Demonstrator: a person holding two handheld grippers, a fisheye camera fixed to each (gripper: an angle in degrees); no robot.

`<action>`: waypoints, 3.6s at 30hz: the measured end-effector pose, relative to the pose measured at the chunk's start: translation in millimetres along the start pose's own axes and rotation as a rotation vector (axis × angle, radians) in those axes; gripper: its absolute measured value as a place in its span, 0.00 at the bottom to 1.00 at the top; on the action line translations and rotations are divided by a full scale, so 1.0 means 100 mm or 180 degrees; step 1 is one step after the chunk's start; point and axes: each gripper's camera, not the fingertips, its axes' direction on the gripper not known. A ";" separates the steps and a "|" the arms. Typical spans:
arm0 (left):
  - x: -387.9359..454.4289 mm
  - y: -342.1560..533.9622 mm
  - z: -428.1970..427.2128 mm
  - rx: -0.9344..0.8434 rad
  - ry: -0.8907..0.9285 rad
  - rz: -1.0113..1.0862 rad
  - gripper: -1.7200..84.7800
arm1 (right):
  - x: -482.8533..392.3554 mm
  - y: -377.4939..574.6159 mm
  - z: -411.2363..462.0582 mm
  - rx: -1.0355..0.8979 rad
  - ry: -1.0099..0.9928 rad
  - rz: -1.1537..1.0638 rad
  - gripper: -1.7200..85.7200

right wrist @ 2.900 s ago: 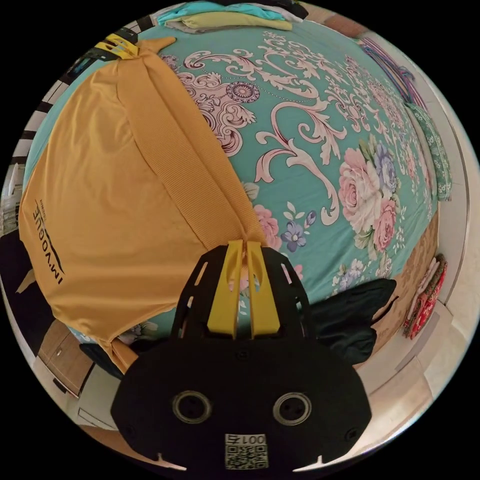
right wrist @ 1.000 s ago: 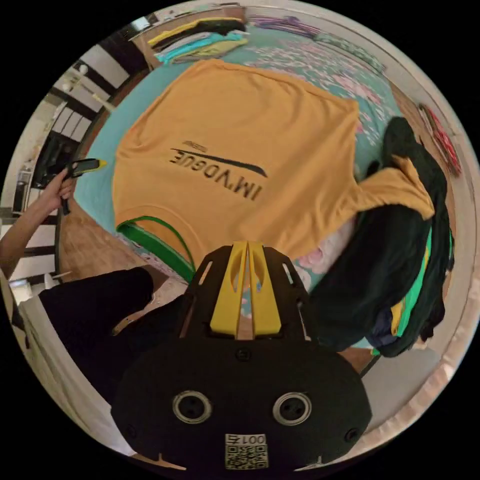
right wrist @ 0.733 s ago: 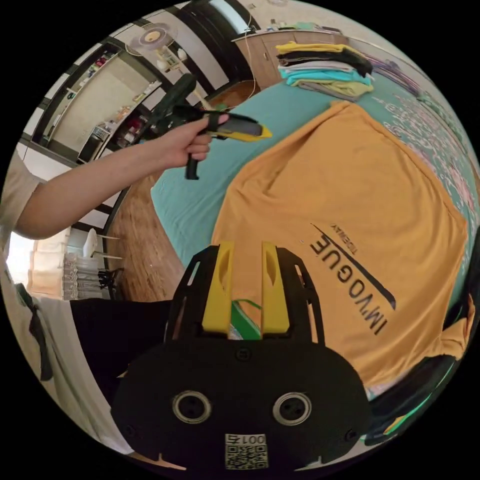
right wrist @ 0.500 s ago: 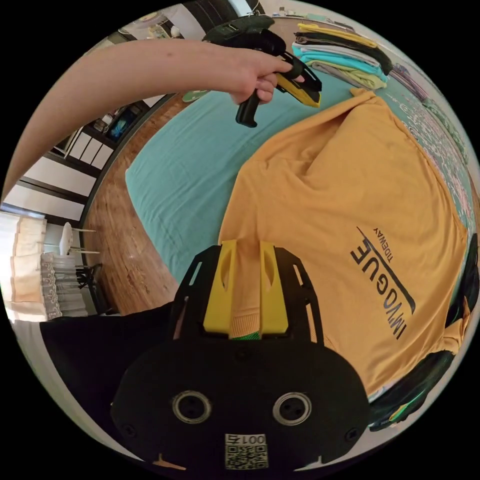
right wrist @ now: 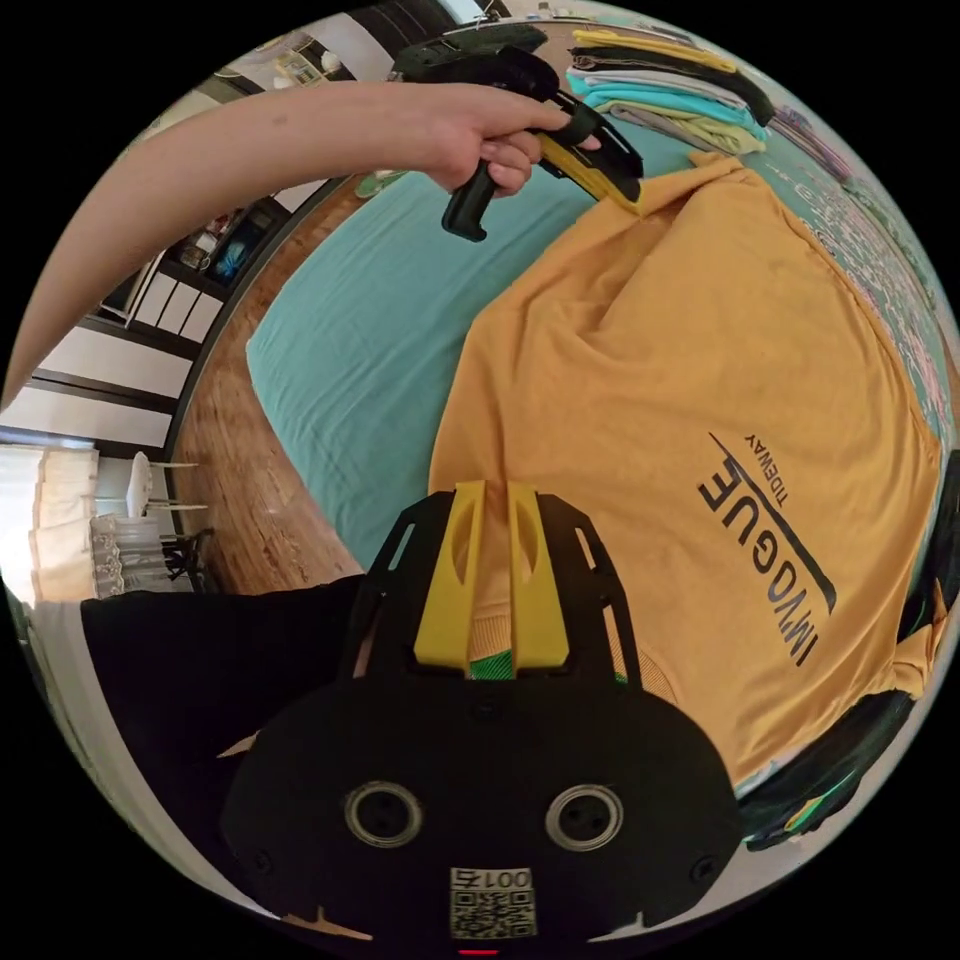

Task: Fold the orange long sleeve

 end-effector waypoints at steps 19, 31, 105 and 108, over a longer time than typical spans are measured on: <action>-0.74 1.03 -1.48 0.1459 0.0255 -0.1378 0.10 | -0.44 -0.39 -0.58 -0.0241 -0.0376 -0.0351 0.02; 0.19 -0.77 -0.65 -0.0304 -0.1320 0.1067 0.03 | -1.14 -0.62 -1.09 -0.0546 -0.0063 -0.0120 0.03; -2.95 -0.66 -2.90 0.0973 0.1135 -0.0672 0.06 | -2.17 -4.11 -4.33 0.0054 -0.0274 -0.0918 0.05; -3.04 -0.72 -3.04 0.1070 0.1197 -0.0651 0.06 | -2.12 -4.05 -4.63 0.0196 -0.0538 -0.1162 0.03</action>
